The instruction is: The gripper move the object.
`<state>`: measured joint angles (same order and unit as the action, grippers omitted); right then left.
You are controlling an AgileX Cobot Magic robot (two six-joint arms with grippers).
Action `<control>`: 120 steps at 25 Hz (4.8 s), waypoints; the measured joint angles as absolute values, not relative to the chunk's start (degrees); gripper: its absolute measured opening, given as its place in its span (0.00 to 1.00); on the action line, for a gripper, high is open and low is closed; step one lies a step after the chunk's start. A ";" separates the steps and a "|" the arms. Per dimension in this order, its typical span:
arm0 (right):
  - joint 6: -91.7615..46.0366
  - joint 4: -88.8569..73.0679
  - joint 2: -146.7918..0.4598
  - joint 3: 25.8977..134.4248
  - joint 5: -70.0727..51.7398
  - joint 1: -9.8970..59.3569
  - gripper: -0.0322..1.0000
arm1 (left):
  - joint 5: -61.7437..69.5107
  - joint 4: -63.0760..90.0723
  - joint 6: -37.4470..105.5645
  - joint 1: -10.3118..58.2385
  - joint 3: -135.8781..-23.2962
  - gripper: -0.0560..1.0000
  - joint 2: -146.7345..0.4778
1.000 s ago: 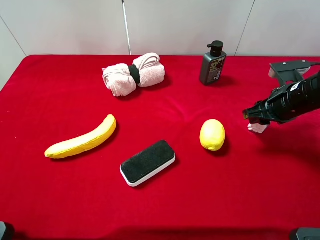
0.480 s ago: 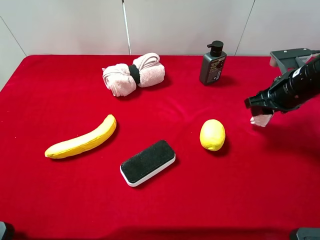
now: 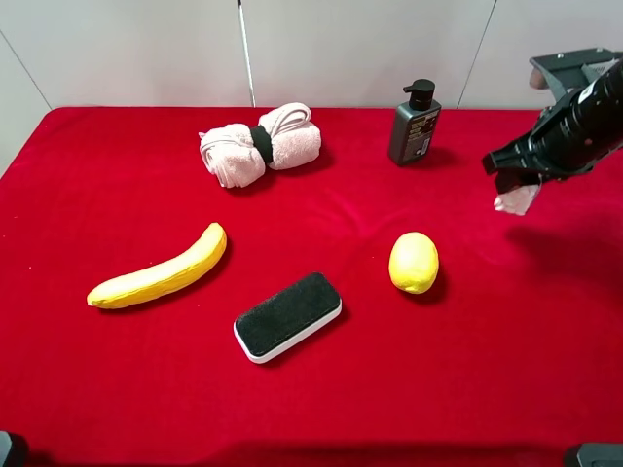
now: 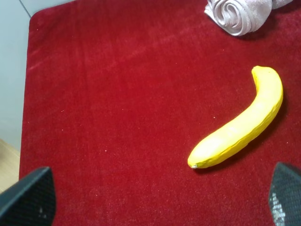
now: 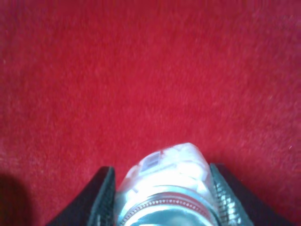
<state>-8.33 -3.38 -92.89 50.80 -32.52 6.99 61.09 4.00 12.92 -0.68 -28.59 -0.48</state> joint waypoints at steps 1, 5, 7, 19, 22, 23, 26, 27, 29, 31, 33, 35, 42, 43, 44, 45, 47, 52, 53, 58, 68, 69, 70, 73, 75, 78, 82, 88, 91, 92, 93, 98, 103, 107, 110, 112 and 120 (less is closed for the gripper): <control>-8.33 -2.85 -92.89 51.51 -33.04 7.37 0.36 | 61.09 4.00 12.92 -0.68 -28.59 0.89 -0.48; -8.29 -2.29 -92.89 54.24 -33.76 9.95 0.36 | 61.09 4.00 12.92 -0.68 -28.59 0.89 -0.48; -8.29 -2.23 -92.89 55.96 -34.49 11.71 0.36 | 61.09 4.00 12.92 -0.68 -28.59 0.89 -0.48; -6.76 -2.06 -93.42 63.30 -37.76 23.97 0.36 | 61.09 4.00 12.92 -0.68 -28.59 0.89 -0.48; -6.62 -2.06 -94.72 64.84 -37.83 27.47 0.36 | 61.09 4.00 12.92 -0.68 -28.59 0.89 -0.48; -6.62 -2.06 -95.27 65.43 -37.89 28.55 0.36 | 61.09 4.00 12.92 -0.68 -28.59 0.89 -0.48; -6.58 -2.06 -97.92 67.47 -38.44 31.12 0.36 | 61.09 4.00 12.92 -0.68 -28.59 0.89 -0.48; -6.58 -2.06 -98.75 68.22 -38.72 31.87 0.36 | 61.09 4.00 12.92 -0.68 -28.59 0.89 -0.48; -6.58 -2.06 -100.83 69.59 -39.10 33.20 0.36 | 61.09 4.00 12.92 -0.68 -28.59 0.89 -0.48; -6.58 -2.06 -102.74 71.32 -39.56 34.21 0.36 | 61.09 4.00 12.92 -0.68 -28.59 0.89 -0.48; -6.58 -2.06 -104.87 73.08 -40.53 35.06 0.36 | 61.09 4.00 12.92 -0.68 -28.59 0.89 -0.48; -6.58 -2.23 -106.82 74.81 -40.93 35.85 0.36 | 61.09 4.00 12.92 -0.68 -28.59 0.89 -0.48; -6.58 -2.95 -112.48 80.04 -41.34 37.40 0.36 | 61.09 4.00 12.92 -0.68 -28.59 0.89 -0.48; -6.58 -3.12 -113.36 80.64 -41.45 37.53 0.36 | 61.09 4.00 12.92 -0.68 -28.59 0.89 -0.48; -6.58 -3.51 -114.27 81.18 -41.62 37.67 0.36 | 61.09 4.00 12.92 -0.68 -28.59 0.89 -0.48; -6.58 -3.74 -115.03 81.61 -41.59 37.67 0.36 | 61.09 4.00 12.92 -0.68 -28.59 0.89 -0.48; -6.70 -4.48 -116.85 82.41 -41.65 37.79 0.36 | 61.09 4.00 12.92 -0.68 -28.59 0.89 -0.48; -6.87 -5.48 -120.25 82.62 -40.37 37.97 0.36 | 61.09 4.00 12.92 -0.68 -28.59 0.89 -0.48; -6.87 -5.48 -120.79 82.62 -40.19 37.97 0.36 | 61.09 4.00 12.92 -0.68 -28.59 0.89 -0.48; -6.87 -5.59 -122.75 82.80 -39.25 37.97 0.36 | 61.09 4.00 12.92 -0.68 -28.59 0.89 -0.48; -6.87 -5.41 -123.28 82.80 -39.12 37.97 0.36 | 61.09 4.00 12.92 -0.68 -28.59 0.89 -0.48; -6.87 -5.41 -123.28 82.80 -39.12 37.97 0.36 | 61.09 4.00 12.92 -0.68 -28.59 0.89 -0.48; -6.87 -5.46 -123.28 82.80 -39.12 37.97 0.36 | 61.09 4.00 12.92 -0.68 -28.59 0.89 -0.48; -6.87 -5.64 -123.28 82.80 -39.12 37.97 0.36 | 61.09 4.00 12.92 -0.68 -28.59 0.89 -0.48; -6.87 -5.67 -123.28 82.80 -39.12 37.97 0.36 | 61.09 4.00 12.92 -0.68 -28.59 0.89 -0.48; -6.87 -5.74 -123.28 82.80 -39.12 37.97 0.36 | 61.09 4.00 12.92 -0.68 -28.59 0.89 -0.48; -6.87 -5.78 -123.28 82.80 -39.12 37.97 0.36 | 61.09 4.00 12.92 -0.68 -28.59 0.89 -0.48; -6.87 -5.85 -123.28 82.80 -39.12 37.97 0.42 | 61.09 4.00 12.92 -0.68 -28.59 0.89 -0.48; -8.58 -5.92 -123.28 82.80 -38.98 37.97 0.54 | 61.09 4.00 12.92 -0.68 -28.59 0.89 -0.48; -9.82 -5.92 -123.28 82.80 -38.88 37.97 0.59 | 61.09 4.00 12.92 -0.68 -28.59 0.89 -0.48; -10.98 -5.92 -123.28 82.80 -38.66 37.97 0.64 | 61.09 4.00 12.92 -0.68 -28.59 0.89 -0.48; -13.06 -5.95 -123.28 82.80 -37.32 37.97 0.70 | 61.09 4.00 12.92 -0.68 -28.59 0.89 -0.48; -13.06 -5.31 -123.28 82.85 -35.66 37.97 0.70 | 61.09 4.00 12.92 -0.68 -28.59 0.89 -0.48; -13.06 -4.88 -123.03 82.85 -35.51 37.97 0.70 | 61.09 4.00 12.92 -0.68 -28.59 0.89 -0.48; -13.08 -4.73 -121.70 82.85 -35.56 37.97 0.70 | 61.09 4.00 12.92 -0.68 -28.59 0.89 -0.48; -13.36 -4.52 -120.03 82.85 -35.96 37.97 0.70 | 61.09 4.00 12.92 -0.68 -28.59 0.89 -0.48; -13.99 -3.46 -112.90 82.85 -43.59 37.97 0.70 | 61.09 4.00 12.92 -0.68 -28.59 0.89 -0.48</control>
